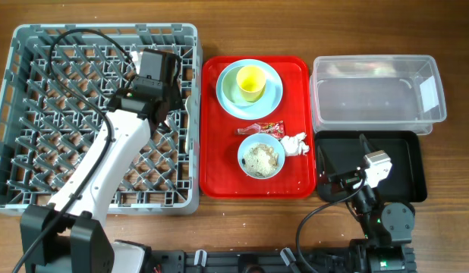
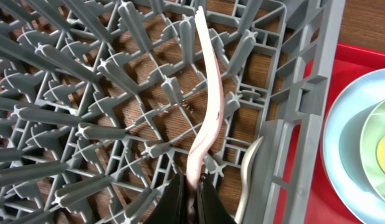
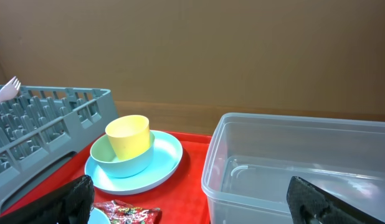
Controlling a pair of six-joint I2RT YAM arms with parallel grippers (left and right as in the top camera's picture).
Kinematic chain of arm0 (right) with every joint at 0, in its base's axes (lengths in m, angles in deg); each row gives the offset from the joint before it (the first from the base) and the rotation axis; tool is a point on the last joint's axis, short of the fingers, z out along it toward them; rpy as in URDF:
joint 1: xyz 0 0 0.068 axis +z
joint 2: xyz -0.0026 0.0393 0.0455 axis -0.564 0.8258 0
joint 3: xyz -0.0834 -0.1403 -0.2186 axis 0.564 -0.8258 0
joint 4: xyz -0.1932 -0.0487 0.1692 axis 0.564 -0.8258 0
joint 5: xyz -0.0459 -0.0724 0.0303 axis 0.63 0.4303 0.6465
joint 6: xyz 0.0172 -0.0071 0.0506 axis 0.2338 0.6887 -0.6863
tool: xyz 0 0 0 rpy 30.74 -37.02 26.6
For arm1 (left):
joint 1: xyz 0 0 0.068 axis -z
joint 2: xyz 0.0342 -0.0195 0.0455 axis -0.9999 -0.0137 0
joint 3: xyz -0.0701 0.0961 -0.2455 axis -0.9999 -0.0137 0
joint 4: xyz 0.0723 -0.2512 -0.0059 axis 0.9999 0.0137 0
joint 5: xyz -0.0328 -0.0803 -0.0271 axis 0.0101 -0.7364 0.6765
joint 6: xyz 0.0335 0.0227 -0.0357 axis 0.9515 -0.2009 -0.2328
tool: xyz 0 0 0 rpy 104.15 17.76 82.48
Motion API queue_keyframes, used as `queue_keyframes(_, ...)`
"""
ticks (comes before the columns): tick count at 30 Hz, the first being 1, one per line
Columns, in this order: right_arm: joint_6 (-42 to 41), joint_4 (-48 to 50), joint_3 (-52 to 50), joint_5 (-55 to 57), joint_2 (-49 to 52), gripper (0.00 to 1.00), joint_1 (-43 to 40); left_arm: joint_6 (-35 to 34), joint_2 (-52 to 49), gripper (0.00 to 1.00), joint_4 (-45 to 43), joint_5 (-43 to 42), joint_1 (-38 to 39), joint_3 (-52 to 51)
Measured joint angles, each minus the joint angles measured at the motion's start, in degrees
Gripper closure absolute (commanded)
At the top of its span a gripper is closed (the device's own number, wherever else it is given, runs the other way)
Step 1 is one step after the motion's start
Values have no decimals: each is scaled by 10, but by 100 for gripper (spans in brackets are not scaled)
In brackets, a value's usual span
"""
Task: Sort waste into correct bins and load items into the dishwasher rack
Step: 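Lower the fork upright into the rack beside the spoon and release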
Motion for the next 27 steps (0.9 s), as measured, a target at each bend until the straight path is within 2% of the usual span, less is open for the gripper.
queue_keyframes(18, 0, 0, 0, 0, 0, 0, 0, 0, 0, 96, 2, 0, 0, 0)
queue_keyframes(27, 0, 0, 0, 0, 0, 0, 0, 40, 8, 96, 8, -32, 0, 0)
